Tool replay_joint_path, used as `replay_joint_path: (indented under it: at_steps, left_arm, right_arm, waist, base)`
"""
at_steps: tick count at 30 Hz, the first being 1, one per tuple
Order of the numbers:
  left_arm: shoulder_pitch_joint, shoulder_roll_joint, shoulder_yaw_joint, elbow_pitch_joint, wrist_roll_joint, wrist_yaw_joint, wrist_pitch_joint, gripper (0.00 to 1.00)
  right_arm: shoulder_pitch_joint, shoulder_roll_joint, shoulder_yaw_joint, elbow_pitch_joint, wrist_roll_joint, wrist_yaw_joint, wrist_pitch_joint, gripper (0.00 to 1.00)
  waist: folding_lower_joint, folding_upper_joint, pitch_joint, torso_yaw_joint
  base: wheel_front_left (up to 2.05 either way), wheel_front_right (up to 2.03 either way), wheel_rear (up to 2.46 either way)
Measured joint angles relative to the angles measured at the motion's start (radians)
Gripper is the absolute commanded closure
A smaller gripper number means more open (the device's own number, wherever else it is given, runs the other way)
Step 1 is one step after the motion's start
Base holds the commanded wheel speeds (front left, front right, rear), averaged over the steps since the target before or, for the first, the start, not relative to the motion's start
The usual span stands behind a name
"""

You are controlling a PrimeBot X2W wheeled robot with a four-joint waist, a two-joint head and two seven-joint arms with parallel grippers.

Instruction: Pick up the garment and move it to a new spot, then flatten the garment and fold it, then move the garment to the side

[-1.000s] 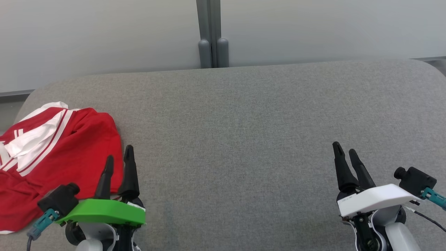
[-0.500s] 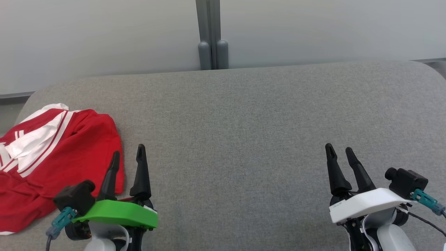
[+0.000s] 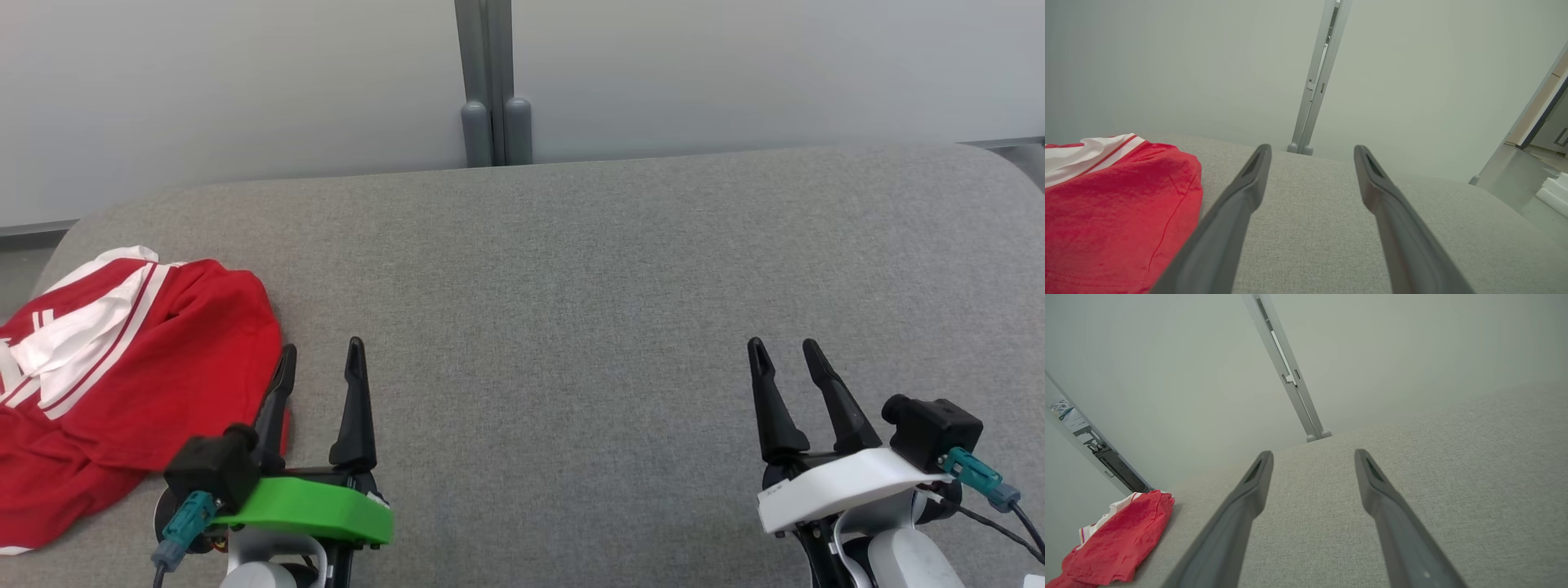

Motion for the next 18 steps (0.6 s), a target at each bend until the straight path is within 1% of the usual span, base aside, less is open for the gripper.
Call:
replay_joint_path:
  at_steps: [18]
  left_arm:
    - [0.015,0.011,-0.044,-0.022,0.170,0.017,-0.042,0.00]
  right_arm:
    - [0.013,-0.001,0.015,-0.013,-0.159,0.000,-0.042,0.00]
  waist:
    - [0.0000,0.0000,-0.004,-0.007]
  base:
    - [0.00,0.00,0.00]
